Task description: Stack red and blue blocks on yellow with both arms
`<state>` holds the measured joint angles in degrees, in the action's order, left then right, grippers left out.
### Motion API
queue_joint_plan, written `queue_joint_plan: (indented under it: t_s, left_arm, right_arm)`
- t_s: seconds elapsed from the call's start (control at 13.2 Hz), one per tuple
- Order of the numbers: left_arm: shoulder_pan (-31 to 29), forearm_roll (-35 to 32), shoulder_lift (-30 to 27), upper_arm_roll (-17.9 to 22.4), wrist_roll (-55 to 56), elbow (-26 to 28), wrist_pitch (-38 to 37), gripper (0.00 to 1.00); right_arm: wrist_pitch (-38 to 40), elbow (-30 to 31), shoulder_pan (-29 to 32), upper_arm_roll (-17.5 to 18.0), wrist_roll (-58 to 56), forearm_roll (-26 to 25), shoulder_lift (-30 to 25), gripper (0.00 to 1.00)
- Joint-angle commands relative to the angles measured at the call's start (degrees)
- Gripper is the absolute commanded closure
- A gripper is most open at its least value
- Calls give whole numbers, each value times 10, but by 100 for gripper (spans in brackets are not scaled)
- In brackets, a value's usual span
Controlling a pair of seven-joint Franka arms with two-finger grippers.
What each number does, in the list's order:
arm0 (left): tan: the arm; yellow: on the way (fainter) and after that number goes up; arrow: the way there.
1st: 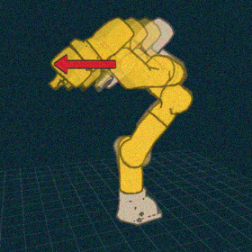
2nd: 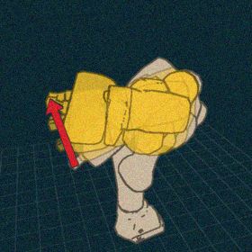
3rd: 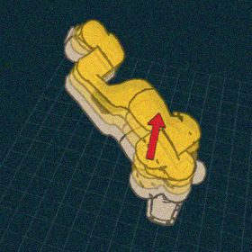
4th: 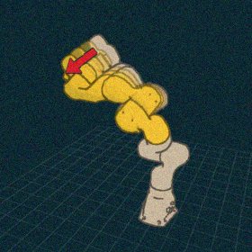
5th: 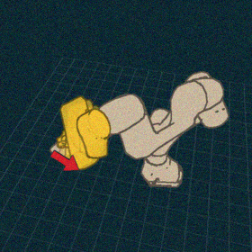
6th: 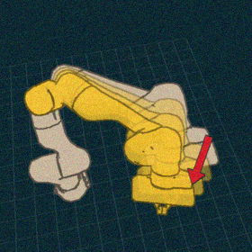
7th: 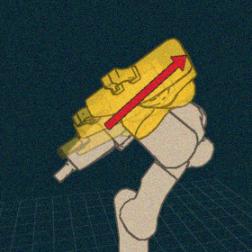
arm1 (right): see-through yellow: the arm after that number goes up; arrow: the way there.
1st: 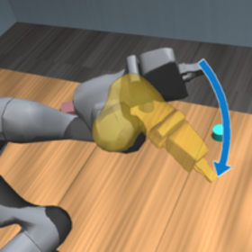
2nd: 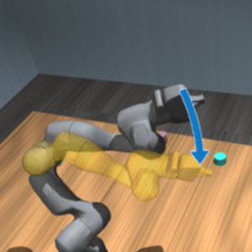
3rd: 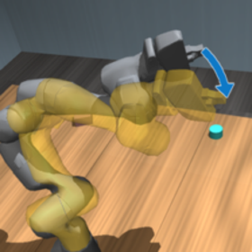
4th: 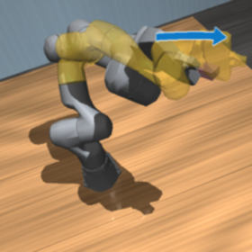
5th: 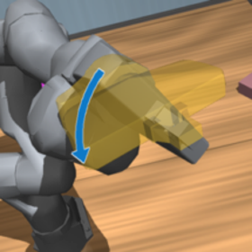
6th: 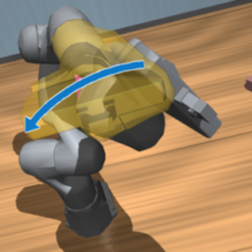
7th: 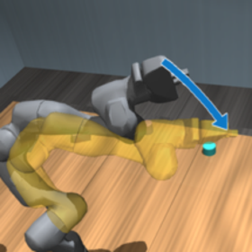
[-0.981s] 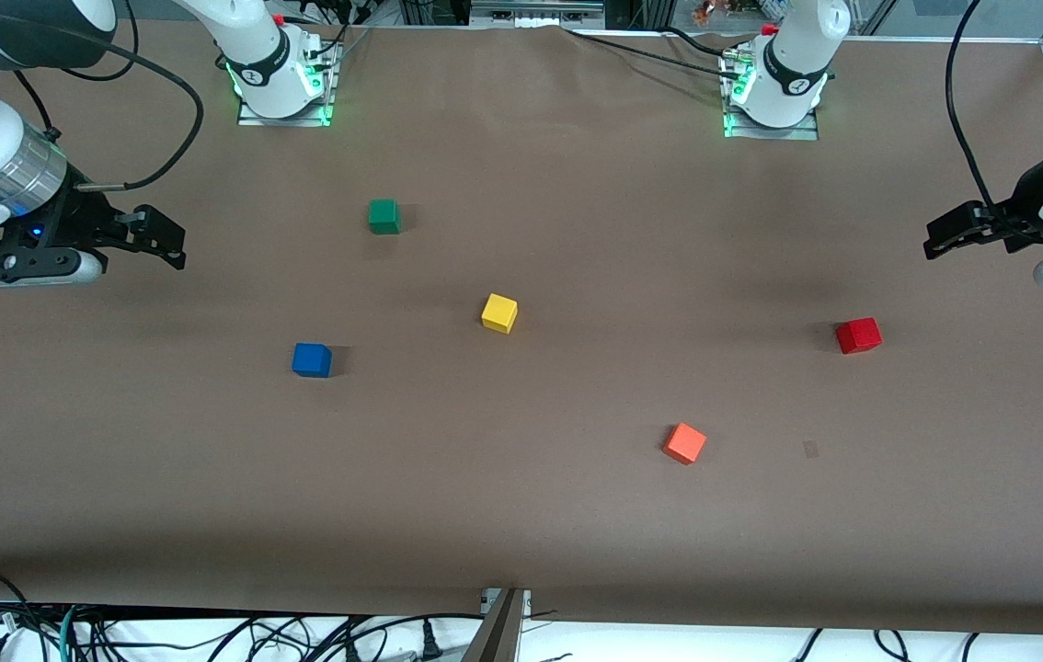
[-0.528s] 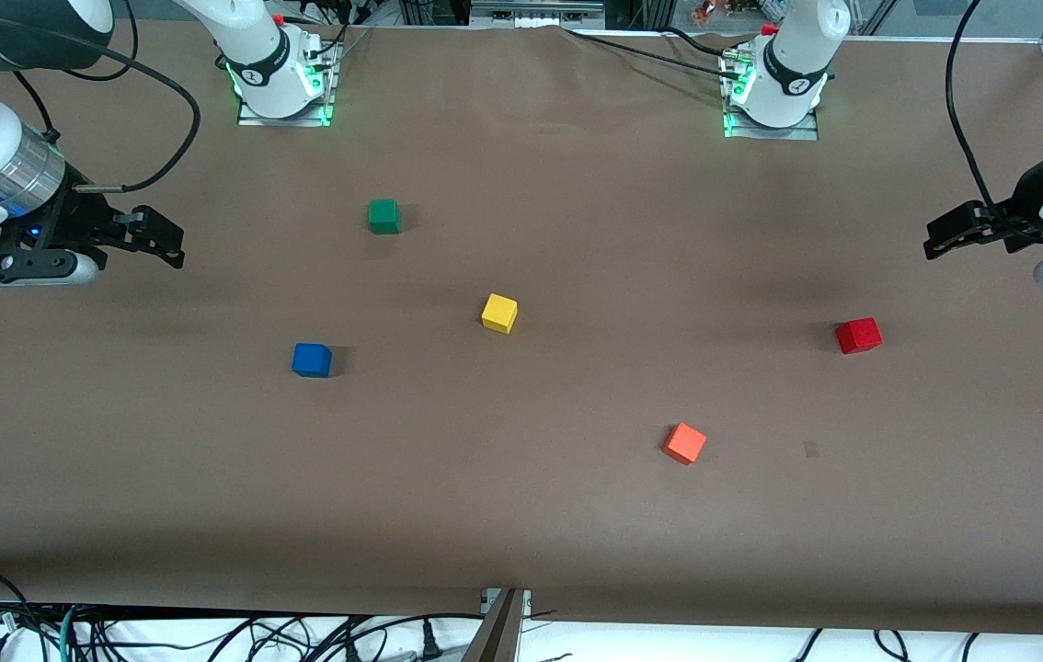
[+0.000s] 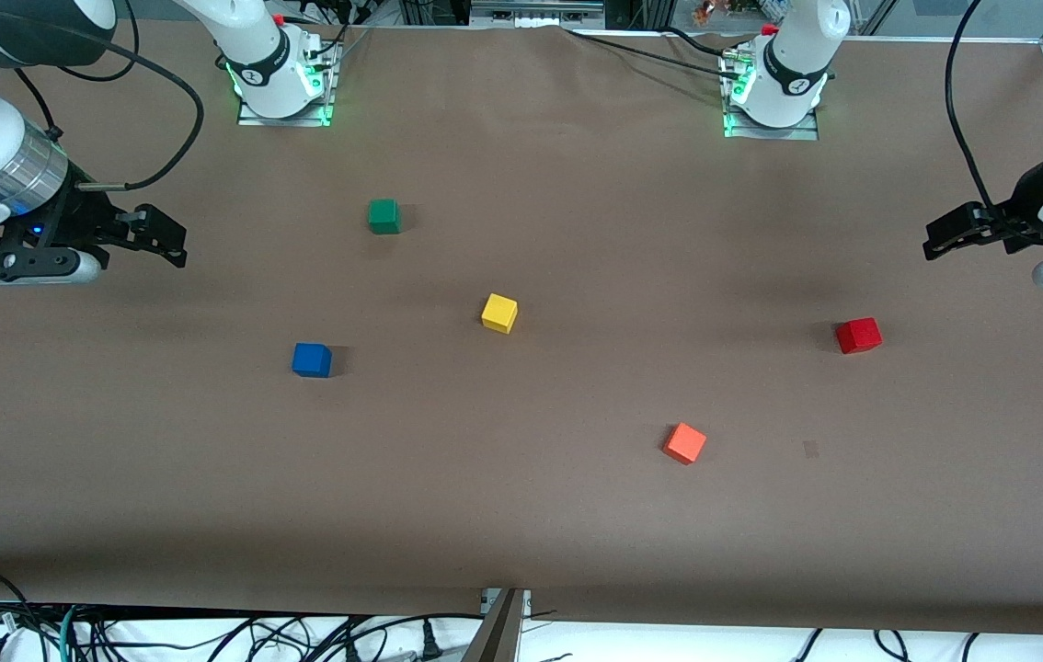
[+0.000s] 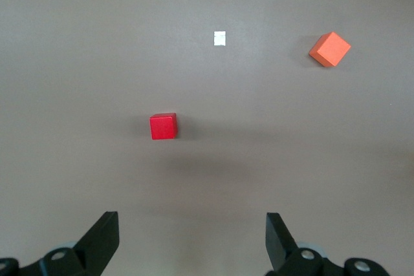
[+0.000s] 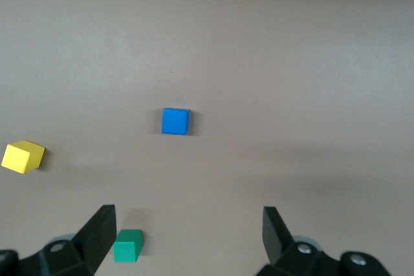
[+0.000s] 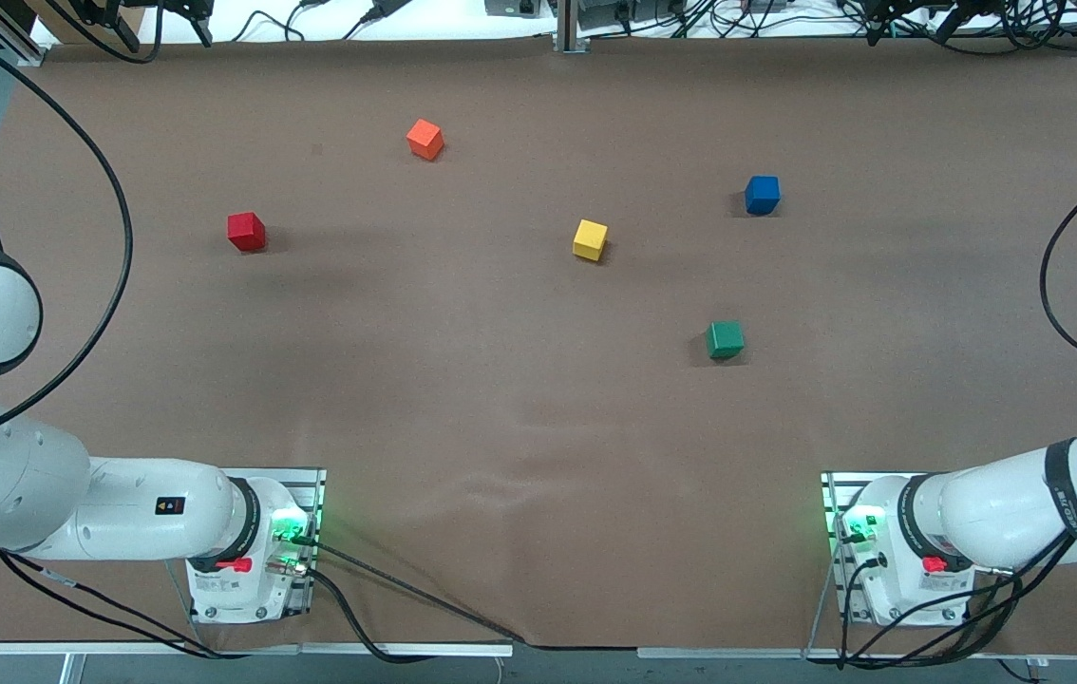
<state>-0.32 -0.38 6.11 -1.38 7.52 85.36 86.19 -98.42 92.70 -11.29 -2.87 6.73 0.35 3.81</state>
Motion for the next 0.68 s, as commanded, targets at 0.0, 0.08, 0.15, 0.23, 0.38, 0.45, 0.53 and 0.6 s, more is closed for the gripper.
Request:
queue_joint_plan:
  t_s: [0.0,0.08,0.15,0.23,0.38,0.45,0.53,0.6]
  left_arm:
    - [-5,-8,19,-2,-13,-19,-8,0]
    - [-5,-6,24,-1,-14,-19,-4,0]
    - [-4,-7,42,-1,-15,-23,-4,0]
    - [-4,-9,56,-1,-15,-43,-3,0]
    - [0,-15,75,-2,-14,-47,-1,0]
    - [-5,-14,91,-4,-15,-45,6,0]
    - [-6,-14,98,-3,-15,-35,25,0]
    - [-6,-14,101,-3,-15,-19,39,0]
  right_arm:
    - [3,-8,1,3,11,-4,-2,0]
    - [8,-8,0,3,11,-4,-2,0]
    - [9,-7,1,3,12,-4,-2,0]
    - [9,-7,2,3,10,-4,-2,0]
    - [9,-7,0,4,10,-4,-2,0]
    - [10,-7,0,4,7,-4,-2,0]
    - [10,-6,0,4,6,-3,-2,0]
    - [10,-6,0,3,3,-3,-2,0]
